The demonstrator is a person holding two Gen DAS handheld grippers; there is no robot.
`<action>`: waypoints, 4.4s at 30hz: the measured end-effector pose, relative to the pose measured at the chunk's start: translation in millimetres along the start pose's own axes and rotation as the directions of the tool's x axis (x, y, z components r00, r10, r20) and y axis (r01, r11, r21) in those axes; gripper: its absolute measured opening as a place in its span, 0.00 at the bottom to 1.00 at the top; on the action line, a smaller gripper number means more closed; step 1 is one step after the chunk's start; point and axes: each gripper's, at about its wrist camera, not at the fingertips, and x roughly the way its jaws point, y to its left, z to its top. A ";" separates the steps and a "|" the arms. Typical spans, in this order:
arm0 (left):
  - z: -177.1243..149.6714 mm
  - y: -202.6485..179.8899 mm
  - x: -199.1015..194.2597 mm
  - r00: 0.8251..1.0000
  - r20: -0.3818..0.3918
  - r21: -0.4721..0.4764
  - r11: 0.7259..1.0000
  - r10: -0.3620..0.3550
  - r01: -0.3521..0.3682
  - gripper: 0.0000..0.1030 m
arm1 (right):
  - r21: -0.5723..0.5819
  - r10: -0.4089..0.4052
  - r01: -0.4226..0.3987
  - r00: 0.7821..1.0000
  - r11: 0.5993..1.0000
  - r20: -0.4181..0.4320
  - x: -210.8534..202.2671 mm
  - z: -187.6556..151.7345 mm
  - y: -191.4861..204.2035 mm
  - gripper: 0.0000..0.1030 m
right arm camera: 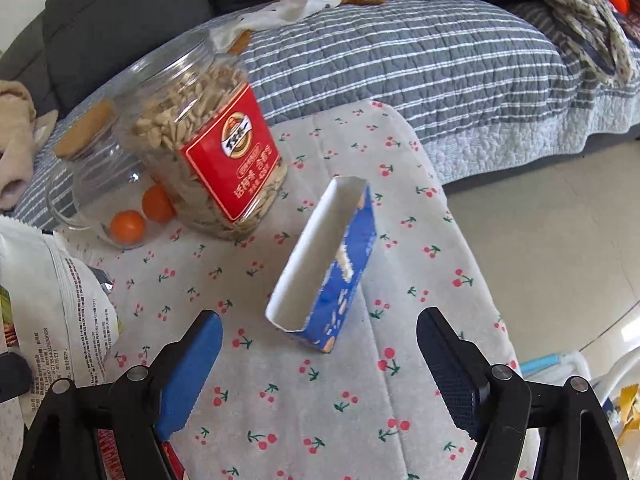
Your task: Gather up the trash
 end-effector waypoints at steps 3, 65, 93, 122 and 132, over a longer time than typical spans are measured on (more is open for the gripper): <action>-1.0 3.2 -0.2 1.000 -0.002 -0.007 1.000 0.002 -0.002 0.04 | -0.075 -0.092 0.092 0.996 0.993 0.006 17.6 -3.6 17.9 0.82; -102.5 -255.6 130.3 0.941 -0.196 0.112 0.947 -0.276 0.301 0.04 | 0.247 -0.113 0.125 0.992 0.961 -0.064 -166.5 -89.9 -231.2 0.23; -72.3 -193.1 109.6 0.975 -0.161 0.029 0.987 -0.152 0.159 0.20 | 0.272 -0.054 0.124 0.967 0.954 -0.250 -116.5 -100.3 -238.2 0.43; -69.4 20.1 -36.1 0.977 -0.098 0.017 0.982 0.187 -0.187 0.48 | 0.009 0.228 -0.230 0.953 0.973 -0.198 -108.7 -77.1 -27.2 0.58; -80.0 102.4 -46.1 0.959 -0.115 -0.058 0.962 0.261 -0.268 0.49 | -0.127 0.157 -0.189 0.962 0.974 -0.223 -82.1 -86.7 34.0 0.60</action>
